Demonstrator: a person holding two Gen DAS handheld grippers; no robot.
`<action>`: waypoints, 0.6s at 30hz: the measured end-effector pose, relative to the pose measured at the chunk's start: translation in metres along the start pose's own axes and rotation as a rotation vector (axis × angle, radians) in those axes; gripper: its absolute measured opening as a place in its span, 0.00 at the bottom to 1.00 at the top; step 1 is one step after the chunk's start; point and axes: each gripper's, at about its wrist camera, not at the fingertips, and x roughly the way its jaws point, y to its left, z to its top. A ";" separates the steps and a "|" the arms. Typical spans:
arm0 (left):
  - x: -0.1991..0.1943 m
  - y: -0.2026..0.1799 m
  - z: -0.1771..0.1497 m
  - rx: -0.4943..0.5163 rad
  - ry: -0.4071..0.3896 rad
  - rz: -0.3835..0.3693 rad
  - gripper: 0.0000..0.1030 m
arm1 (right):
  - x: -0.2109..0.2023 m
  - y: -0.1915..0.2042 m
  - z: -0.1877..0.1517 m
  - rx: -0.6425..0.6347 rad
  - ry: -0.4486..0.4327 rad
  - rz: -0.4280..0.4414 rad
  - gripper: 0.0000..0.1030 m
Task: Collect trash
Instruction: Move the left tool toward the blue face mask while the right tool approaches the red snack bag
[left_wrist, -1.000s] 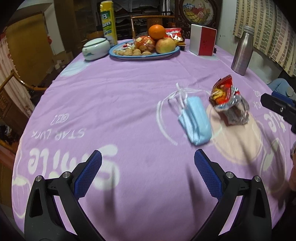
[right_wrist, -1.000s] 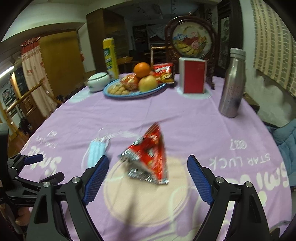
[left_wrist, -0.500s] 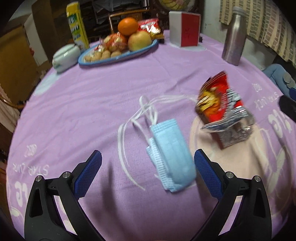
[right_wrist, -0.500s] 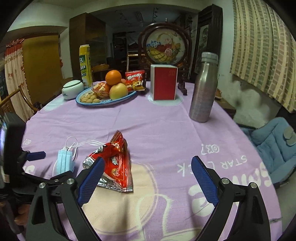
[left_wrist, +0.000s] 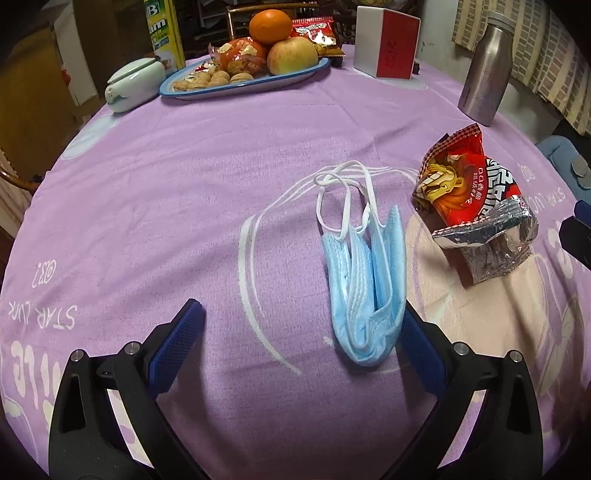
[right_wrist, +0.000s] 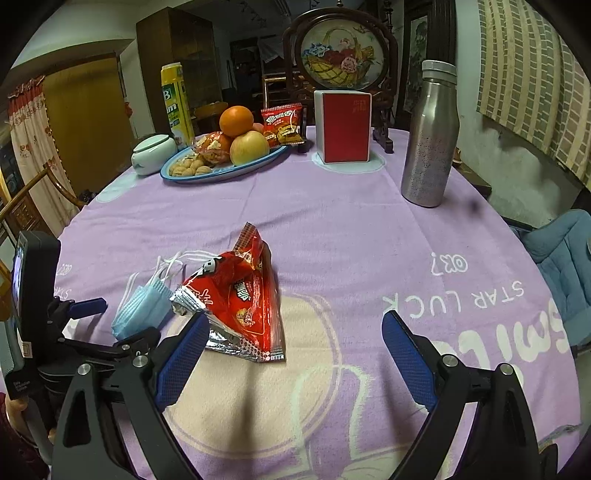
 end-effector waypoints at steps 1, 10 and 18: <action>-0.001 0.000 -0.002 0.002 -0.019 -0.002 0.95 | 0.000 0.001 -0.001 -0.003 0.001 -0.002 0.90; -0.001 0.000 -0.003 0.007 -0.036 -0.006 0.95 | 0.006 0.006 -0.004 -0.028 0.029 -0.005 0.90; 0.000 0.000 0.001 0.004 -0.032 -0.016 0.95 | 0.009 -0.004 -0.002 0.035 0.057 0.047 0.90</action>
